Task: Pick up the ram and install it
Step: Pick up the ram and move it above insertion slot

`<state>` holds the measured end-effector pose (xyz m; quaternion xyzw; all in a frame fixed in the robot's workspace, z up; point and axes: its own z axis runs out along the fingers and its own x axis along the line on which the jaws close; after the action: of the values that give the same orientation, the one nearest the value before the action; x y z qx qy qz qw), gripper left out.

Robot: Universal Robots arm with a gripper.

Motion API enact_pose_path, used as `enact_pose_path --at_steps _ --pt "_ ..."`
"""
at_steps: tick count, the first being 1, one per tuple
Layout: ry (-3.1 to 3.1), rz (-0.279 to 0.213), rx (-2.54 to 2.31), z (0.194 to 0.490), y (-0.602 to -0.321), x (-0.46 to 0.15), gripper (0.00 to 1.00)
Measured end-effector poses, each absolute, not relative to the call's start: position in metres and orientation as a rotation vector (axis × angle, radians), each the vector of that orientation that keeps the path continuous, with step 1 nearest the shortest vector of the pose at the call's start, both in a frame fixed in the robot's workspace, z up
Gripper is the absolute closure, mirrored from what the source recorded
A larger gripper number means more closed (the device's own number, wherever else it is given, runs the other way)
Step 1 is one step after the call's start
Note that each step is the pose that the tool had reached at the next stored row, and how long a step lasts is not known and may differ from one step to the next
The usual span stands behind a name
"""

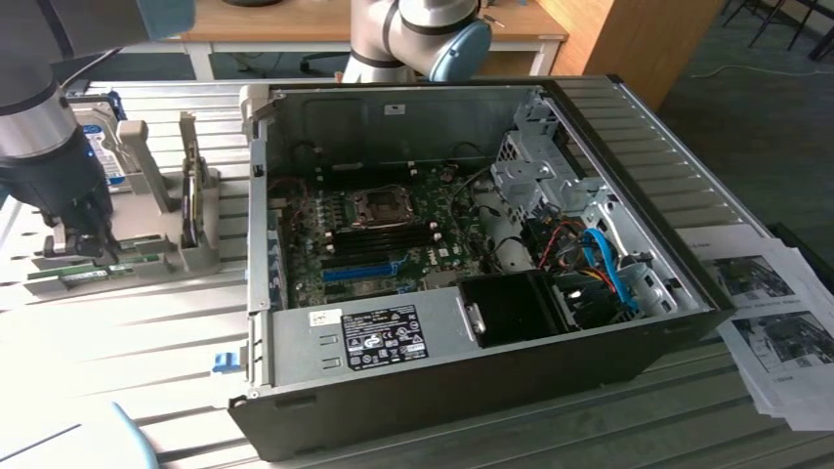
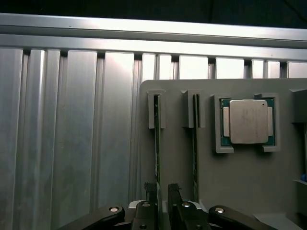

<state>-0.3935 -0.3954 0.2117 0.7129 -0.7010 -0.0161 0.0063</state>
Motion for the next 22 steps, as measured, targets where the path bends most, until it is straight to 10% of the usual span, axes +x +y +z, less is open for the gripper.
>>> enact_pose_path --at_steps 22 --pt "-2.194 -0.05 2.231 0.2063 -0.3954 -0.3916 0.77"
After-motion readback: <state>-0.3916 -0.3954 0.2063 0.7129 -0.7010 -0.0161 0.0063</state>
